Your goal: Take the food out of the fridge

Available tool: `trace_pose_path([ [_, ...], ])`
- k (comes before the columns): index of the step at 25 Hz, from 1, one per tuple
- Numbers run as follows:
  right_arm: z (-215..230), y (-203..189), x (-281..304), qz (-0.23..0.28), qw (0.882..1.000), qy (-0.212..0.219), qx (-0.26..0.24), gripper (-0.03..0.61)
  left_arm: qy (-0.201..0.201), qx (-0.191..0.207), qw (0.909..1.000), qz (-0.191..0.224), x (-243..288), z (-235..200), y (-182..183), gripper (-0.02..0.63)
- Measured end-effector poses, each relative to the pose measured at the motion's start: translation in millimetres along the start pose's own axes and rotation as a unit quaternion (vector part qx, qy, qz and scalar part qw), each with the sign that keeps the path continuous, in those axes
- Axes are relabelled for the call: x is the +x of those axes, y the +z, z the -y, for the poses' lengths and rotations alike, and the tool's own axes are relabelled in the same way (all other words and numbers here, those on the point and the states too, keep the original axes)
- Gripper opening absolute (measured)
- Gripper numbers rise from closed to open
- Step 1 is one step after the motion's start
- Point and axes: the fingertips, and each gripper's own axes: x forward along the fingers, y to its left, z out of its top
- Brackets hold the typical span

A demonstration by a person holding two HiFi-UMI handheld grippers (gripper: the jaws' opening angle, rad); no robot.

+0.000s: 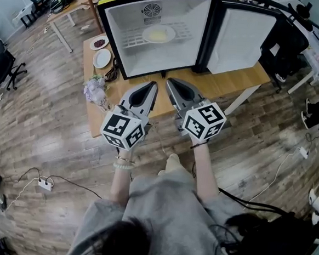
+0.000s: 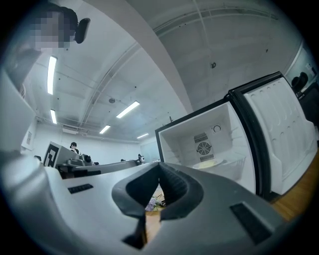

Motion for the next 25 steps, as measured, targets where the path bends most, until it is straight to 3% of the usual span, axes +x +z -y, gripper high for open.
trace_pose_path([
  [14,64,11,62,-0.021,0.999,0.040,0.001,0.009,0.037,-0.006,0.9993,0.007,65,-53,-1,0.008],
  [25,101,-4,100,-0.047,0.997,0.061,0.031,0.009,0.074,-0.019,0.9971,-0.008,96,-88,-21,0.008],
])
